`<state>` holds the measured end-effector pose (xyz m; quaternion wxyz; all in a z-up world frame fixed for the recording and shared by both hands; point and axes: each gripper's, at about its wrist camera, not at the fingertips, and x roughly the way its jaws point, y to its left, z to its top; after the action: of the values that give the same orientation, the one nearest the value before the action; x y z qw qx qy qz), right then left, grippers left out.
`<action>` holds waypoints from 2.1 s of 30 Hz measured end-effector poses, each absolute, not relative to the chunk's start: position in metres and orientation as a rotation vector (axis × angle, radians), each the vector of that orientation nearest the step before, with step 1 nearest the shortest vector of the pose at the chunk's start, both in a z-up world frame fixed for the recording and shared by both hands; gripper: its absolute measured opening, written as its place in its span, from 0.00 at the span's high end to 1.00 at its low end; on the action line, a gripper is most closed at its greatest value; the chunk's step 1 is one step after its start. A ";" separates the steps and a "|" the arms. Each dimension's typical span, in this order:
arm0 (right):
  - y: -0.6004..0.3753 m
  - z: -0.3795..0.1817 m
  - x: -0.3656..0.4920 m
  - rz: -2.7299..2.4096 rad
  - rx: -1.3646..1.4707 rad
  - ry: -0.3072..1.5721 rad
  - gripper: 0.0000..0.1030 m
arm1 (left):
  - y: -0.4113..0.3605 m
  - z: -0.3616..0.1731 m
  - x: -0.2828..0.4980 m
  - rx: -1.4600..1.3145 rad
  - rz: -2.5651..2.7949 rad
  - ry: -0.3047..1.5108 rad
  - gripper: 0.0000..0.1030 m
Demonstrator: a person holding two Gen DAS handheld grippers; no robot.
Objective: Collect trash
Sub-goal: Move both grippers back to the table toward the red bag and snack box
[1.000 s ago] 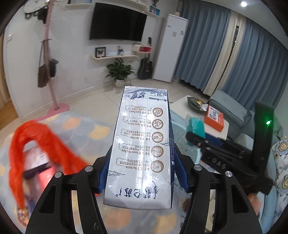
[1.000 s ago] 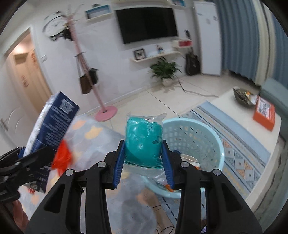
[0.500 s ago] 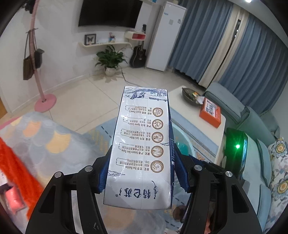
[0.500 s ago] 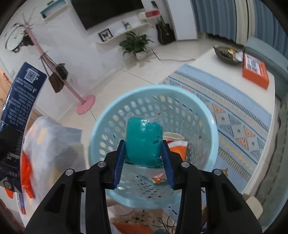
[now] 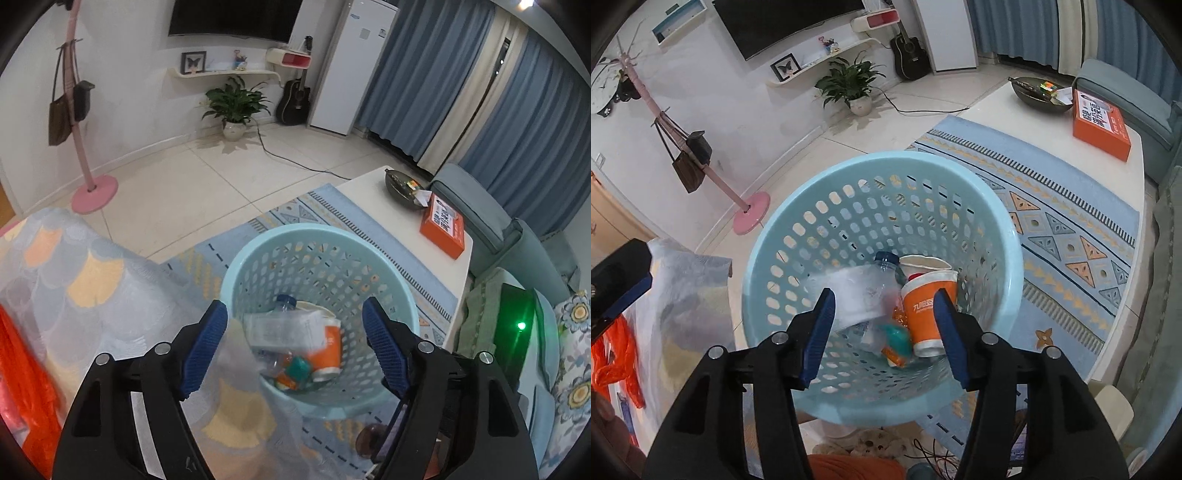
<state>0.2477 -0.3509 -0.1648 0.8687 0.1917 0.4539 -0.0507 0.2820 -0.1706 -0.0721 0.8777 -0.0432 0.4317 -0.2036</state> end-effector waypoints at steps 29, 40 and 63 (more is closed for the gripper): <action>-0.191 -0.034 0.176 0.198 0.157 0.733 0.49 | 0.026 0.011 0.135 -0.220 -0.213 0.624 0.28; -0.101 -0.023 0.162 0.324 0.042 0.723 0.45 | 0.151 -0.013 0.083 -0.326 0.032 0.627 0.28; 0.017 -0.015 0.201 0.566 0.028 0.802 0.45 | 0.205 -0.080 0.089 -0.370 0.108 0.708 0.28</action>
<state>0.2012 0.0171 -0.0151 0.8819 0.0136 0.3851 0.2716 0.0894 0.2047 -0.0801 0.9199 -0.1798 0.3446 0.0525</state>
